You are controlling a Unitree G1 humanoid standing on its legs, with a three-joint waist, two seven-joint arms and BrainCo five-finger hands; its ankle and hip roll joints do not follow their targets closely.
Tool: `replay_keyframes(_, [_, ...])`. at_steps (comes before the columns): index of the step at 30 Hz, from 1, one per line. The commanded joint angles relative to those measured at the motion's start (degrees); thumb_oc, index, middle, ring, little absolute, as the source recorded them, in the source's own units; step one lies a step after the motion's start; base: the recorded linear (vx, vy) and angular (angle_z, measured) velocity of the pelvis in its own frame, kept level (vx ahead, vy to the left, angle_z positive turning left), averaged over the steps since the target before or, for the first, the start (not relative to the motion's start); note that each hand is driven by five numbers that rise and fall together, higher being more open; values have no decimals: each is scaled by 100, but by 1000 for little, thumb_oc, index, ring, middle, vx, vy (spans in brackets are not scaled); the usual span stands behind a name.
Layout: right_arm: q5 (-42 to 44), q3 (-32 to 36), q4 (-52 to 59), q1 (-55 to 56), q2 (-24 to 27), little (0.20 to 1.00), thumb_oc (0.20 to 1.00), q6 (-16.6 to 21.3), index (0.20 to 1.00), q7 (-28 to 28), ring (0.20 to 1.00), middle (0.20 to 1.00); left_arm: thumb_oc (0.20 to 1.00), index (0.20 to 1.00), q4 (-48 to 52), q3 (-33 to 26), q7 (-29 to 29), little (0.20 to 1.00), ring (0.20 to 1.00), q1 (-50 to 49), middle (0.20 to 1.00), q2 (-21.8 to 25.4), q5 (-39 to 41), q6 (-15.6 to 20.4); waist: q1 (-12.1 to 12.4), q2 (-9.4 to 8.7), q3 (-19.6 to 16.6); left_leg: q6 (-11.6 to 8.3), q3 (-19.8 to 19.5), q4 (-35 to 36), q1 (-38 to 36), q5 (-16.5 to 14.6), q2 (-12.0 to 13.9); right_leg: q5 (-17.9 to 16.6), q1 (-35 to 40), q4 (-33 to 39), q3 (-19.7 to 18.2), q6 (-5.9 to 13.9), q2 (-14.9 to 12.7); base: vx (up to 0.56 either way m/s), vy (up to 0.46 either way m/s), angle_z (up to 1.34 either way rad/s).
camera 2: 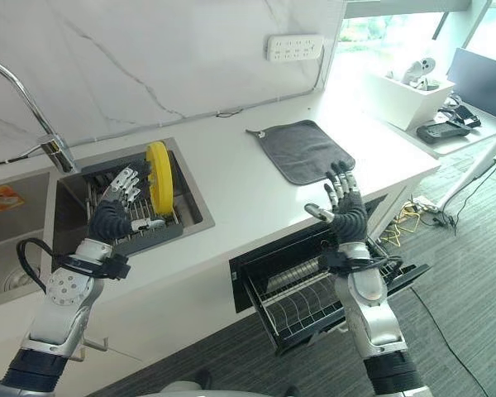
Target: Place the dishes in the dishwasher.
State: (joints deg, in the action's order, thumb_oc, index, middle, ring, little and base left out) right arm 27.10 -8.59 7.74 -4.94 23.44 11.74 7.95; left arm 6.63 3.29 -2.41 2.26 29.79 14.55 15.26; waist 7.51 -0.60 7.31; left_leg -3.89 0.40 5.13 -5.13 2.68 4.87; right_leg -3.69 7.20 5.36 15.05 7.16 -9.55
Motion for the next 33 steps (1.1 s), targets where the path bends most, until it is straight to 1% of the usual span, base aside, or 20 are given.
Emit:
replay_keyframes(1, [-67,35,306,-511,101,1000,1000,192,1000,-99,1000,1000,1000,1000,145,-168,24,1000,1000,228,1000,74,-101,286,147,27,-285,42,3,-13,-32,-317,210,300,136,-168,311,168,-328,16,11,6])
replay_keyframes(3, [-95,-54,339,-591,110,1000,1000,140,1000,-157,1000,1000,1000,1000,178,-173,37,1000,1000,210,1000,74,-157,259,206,27,-303,38,-20,-13,-28,-313,202,310,156,-173,370,166,-330,7,13,14])
replay_keyframes(6, [-266,-266,331,-815,113,1000,1000,49,1000,-58,1000,1000,1000,1000,157,-181,240,1000,1000,230,1000,131,-385,261,308,23,-314,35,-75,-13,-12,-306,196,321,184,-166,446,162,-339,-2,11,17])
replay_keyframes(9, [-303,-383,282,-972,68,1000,1000,-9,1000,44,1000,1000,1000,1000,181,-236,255,1000,1000,200,1000,113,-313,250,407,16,-315,34,-131,-13,1,-293,190,326,225,-153,528,159,-342,1,6,13])
replay_keyframes(11, [-329,-478,186,-1161,2,1000,1000,-99,1000,188,1000,1000,1000,1000,197,-263,234,1000,1000,159,1000,93,-261,260,522,3,-328,27,-205,-13,23,-281,181,327,266,-134,610,150,-344,6,8,20])
replay_keyframes(12, [-223,-503,112,-1251,-25,1000,1000,-240,1000,278,1000,1000,1000,1000,206,-273,190,1000,1000,145,1000,103,-233,270,567,-5,-330,25,-247,-13,30,-273,177,326,287,-129,651,146,-342,10,6,12])
replay_keyframes(13, [-219,-504,110,-1257,-25,1000,1000,-243,1000,280,1000,1000,1000,1000,208,-276,187,1000,1000,144,1000,104,-230,270,562,-6,-328,25,-251,-13,30,-273,176,326,289,-128,656,146,-342,18,1,17])
replay_keyframes(14, [47,-495,33,-1326,-47,1000,1000,-326,1000,364,1000,1000,1000,1000,230,-292,97,1000,1000,109,1000,119,-47,278,619,-16,-334,26,-297,-13,42,-264,165,330,301,-134,682,144,-333,24,-2,23])
replay_keyframes(16, [-45,-427,-26,-1464,-116,1000,1000,-281,1000,566,1000,1000,1000,1000,343,-358,33,1000,1000,91,1000,121,-21,344,704,-35,-338,33,-410,-13,79,-250,148,332,326,-130,758,137,-324,28,-4,25])
replay_keyframes(18, [-19,-347,-115,-1628,-156,1000,1000,-322,1000,703,1000,1000,1000,1000,433,-412,-135,1000,1000,82,1000,160,-9,442,816,-50,-345,44,-522,-13,111,-235,117,332,354,-142,852,143,-332,15,-5,33])
replay_keyframes(23, [389,-154,-483,-1840,-138,1000,1000,-367,1000,661,1000,1000,1000,1000,537,-504,-469,1000,1000,65,1000,355,-168,530,999,-77,-385,52,-693,-13,171,-193,67,312,448,-139,1050,186,-370,21,-1,29])
replay_keyframes(25, [506,-16,-626,-1895,-85,1000,1000,-356,1000,622,1000,1000,1000,1000,527,-532,-609,1000,1000,63,1000,475,-17,526,1056,-97,-390,43,-740,-13,162,-214,59,321,528,-126,1128,214,-374,38,-21,31])
replay_keyframes(28, [787,113,-819,-2058,-87,1000,1000,-401,1000,718,1000,1000,1000,1000,514,-548,-726,1000,1000,87,1000,532,129,590,1132,-130,-394,43,-820,-13,175,-197,34,291,583,-132,1214,232,-404,22,-14,25])
replay_keyframes(30, [1150,281,-1235,-2311,-182,1000,1000,-430,1000,886,1000,1000,1000,1000,442,-527,-858,1000,1000,205,1000,581,252,737,1241,-154,-410,44,-939,-13,191,-178,2,264,662,-126,1285,242,-423,20,-4,19])
replay_keyframes(33, [1116,352,-1492,-2419,-176,1000,1000,-476,1000,978,1000,1000,1000,1000,400,-474,-913,1000,1000,303,1000,600,325,745,1272,-164,-421,36,-995,-13,202,-163,-7,274,706,-115,1302,251,-403,15,19,24])
